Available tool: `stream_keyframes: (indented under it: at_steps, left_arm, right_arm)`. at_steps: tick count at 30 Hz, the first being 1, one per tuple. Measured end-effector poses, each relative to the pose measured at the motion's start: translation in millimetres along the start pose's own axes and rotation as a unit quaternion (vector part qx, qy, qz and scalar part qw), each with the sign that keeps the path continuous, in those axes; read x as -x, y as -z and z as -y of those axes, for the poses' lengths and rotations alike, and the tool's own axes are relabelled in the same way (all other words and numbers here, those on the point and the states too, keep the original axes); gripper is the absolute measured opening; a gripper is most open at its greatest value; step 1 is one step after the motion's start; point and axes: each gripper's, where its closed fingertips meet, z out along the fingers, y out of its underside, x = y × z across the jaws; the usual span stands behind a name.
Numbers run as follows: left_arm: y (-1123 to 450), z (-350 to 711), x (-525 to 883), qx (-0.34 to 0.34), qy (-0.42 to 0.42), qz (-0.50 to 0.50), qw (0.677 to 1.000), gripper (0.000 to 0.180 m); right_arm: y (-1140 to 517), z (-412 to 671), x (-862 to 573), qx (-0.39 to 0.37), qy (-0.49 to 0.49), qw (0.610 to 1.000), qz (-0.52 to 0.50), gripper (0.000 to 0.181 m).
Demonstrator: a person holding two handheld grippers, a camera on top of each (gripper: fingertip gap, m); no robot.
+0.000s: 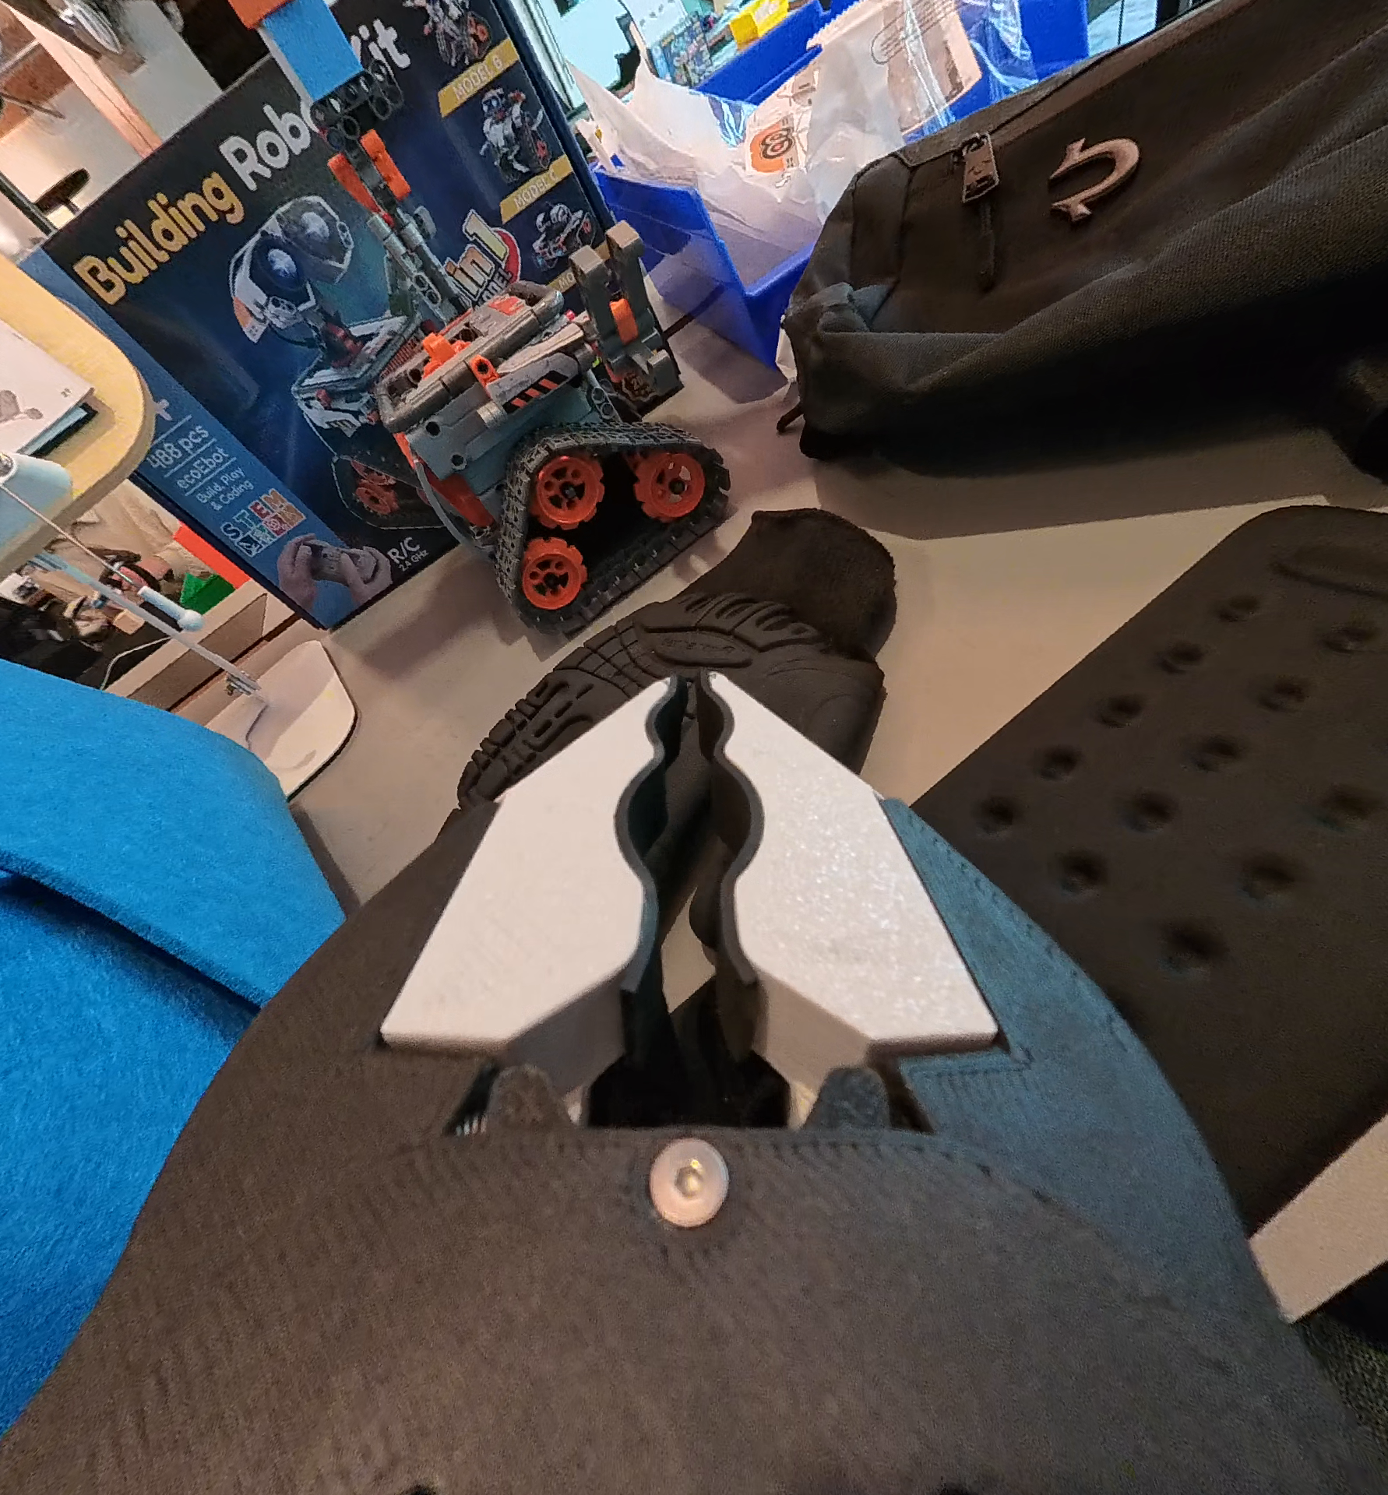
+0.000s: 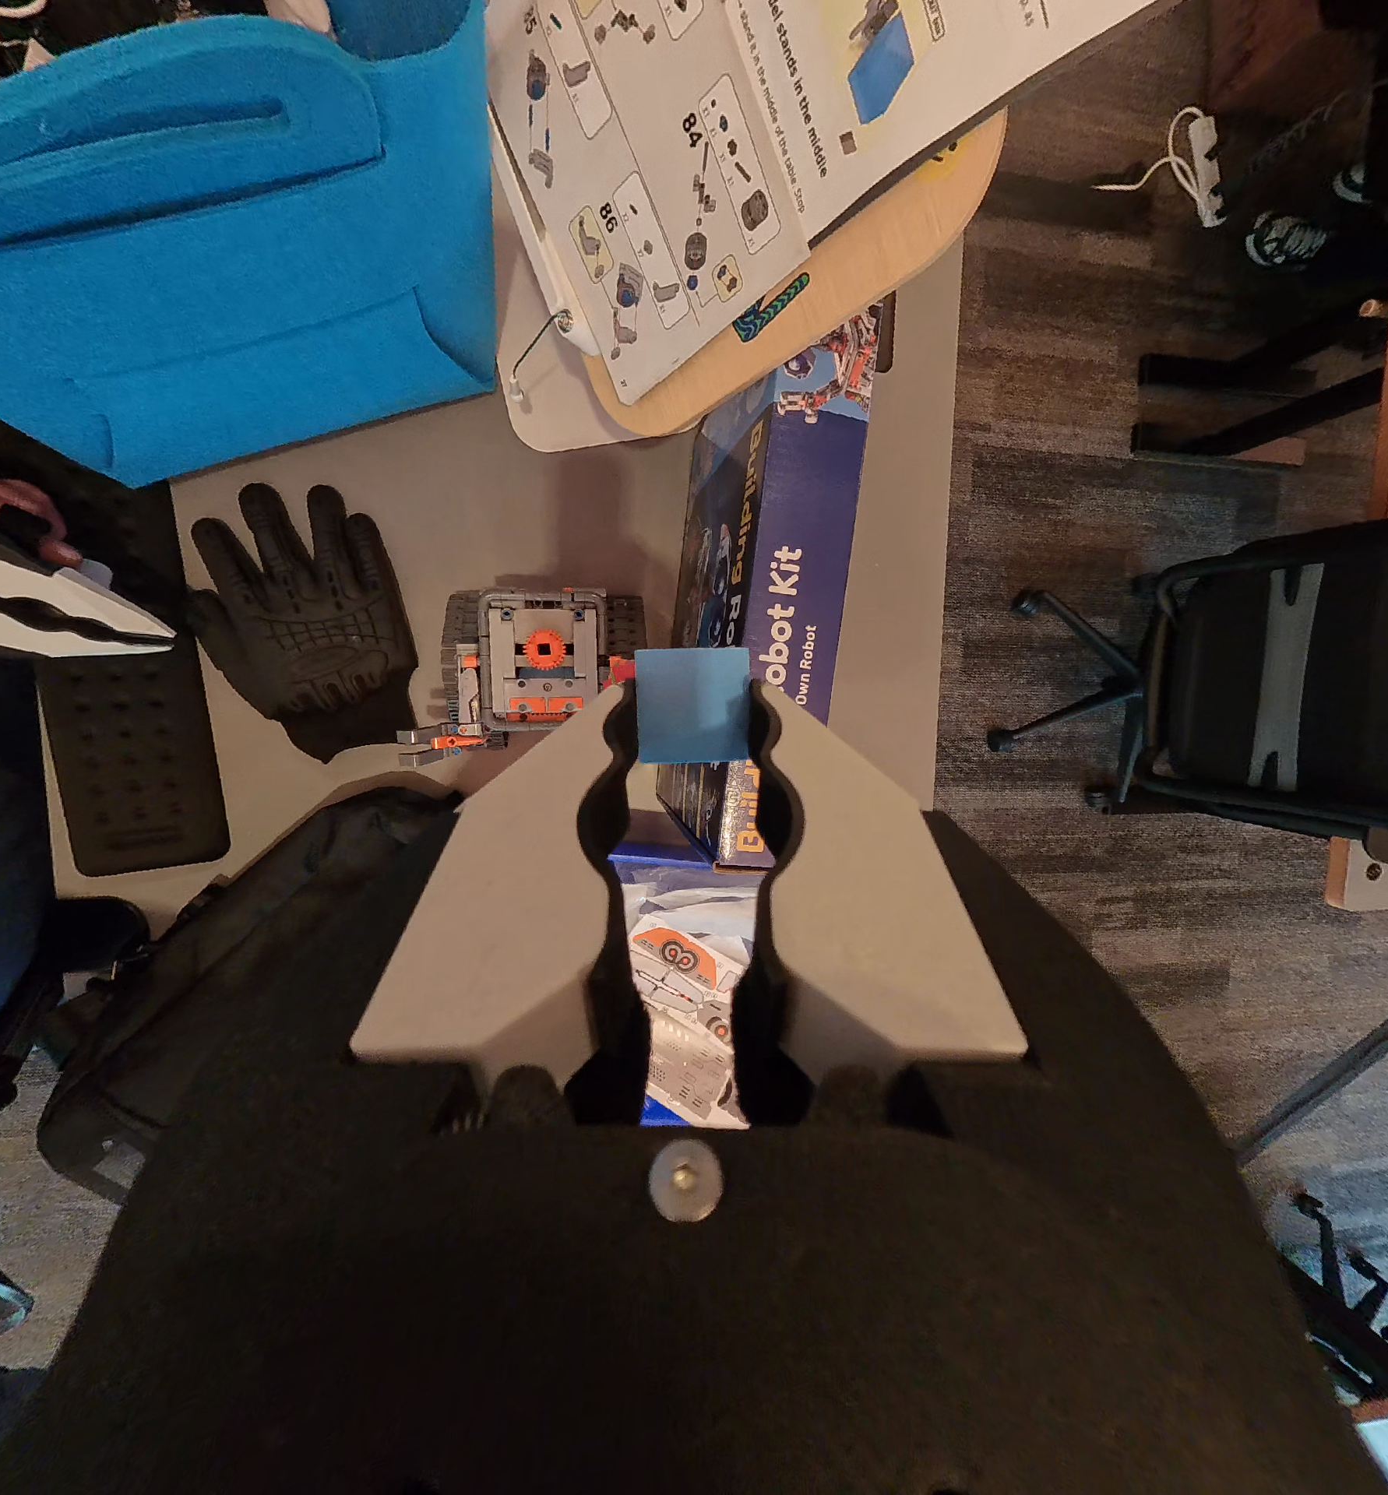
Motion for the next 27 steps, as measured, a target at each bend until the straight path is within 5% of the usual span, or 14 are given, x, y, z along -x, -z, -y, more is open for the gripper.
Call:
stream_keyframes:
  at_steps: [27]
  left_arm:
    - [-1.7,-2.1,-1.9,0.007,-0.002,-0.006,1.000,0.001]
  right_arm:
    - [-5.0,1.7,5.5,-0.023,-0.013,0.999,0.039,0.033]
